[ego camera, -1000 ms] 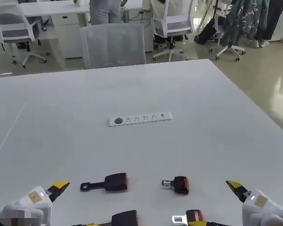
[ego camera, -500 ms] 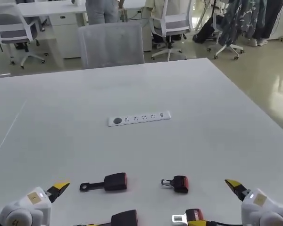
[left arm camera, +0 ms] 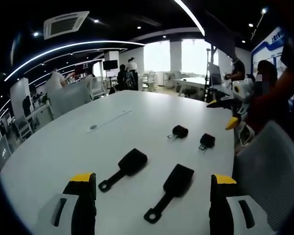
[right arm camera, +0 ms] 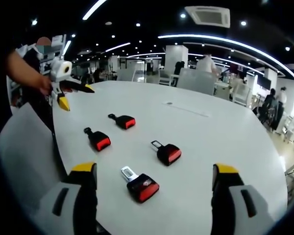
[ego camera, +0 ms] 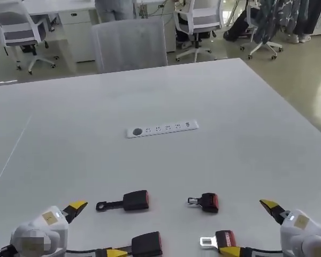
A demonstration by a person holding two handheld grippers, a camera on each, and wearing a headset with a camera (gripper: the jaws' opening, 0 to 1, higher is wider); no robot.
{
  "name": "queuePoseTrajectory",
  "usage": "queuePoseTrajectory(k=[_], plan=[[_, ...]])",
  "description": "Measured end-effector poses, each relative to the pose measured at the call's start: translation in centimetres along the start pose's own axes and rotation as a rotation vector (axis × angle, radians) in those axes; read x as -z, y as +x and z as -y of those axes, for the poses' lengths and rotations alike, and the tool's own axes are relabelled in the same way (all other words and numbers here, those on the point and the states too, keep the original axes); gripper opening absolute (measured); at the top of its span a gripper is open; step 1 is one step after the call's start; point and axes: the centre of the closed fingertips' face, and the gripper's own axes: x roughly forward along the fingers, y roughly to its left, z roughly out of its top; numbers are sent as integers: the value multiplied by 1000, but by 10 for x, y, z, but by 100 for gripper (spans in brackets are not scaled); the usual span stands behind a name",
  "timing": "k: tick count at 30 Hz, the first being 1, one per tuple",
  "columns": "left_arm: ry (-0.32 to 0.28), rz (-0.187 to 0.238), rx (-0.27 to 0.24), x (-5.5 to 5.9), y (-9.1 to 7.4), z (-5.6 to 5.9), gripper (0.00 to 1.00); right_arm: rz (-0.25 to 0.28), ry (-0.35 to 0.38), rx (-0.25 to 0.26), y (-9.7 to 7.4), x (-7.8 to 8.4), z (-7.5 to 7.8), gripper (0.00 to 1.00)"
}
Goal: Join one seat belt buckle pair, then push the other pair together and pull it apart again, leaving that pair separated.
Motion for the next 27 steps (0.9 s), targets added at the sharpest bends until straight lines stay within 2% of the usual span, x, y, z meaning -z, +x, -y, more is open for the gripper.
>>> queuePoseTrajectory(k=[11, 17, 27], plan=[[14, -14, 18, 3, 6, 4, 100, -23, -23, -48, 5, 5, -4, 97], [22, -16, 24, 1, 10, 5, 100, -36, -28, -80, 7, 10, -8, 97], [30, -35, 41, 6, 15, 8, 100, -46, -27, -93, 10, 13, -10, 96]])
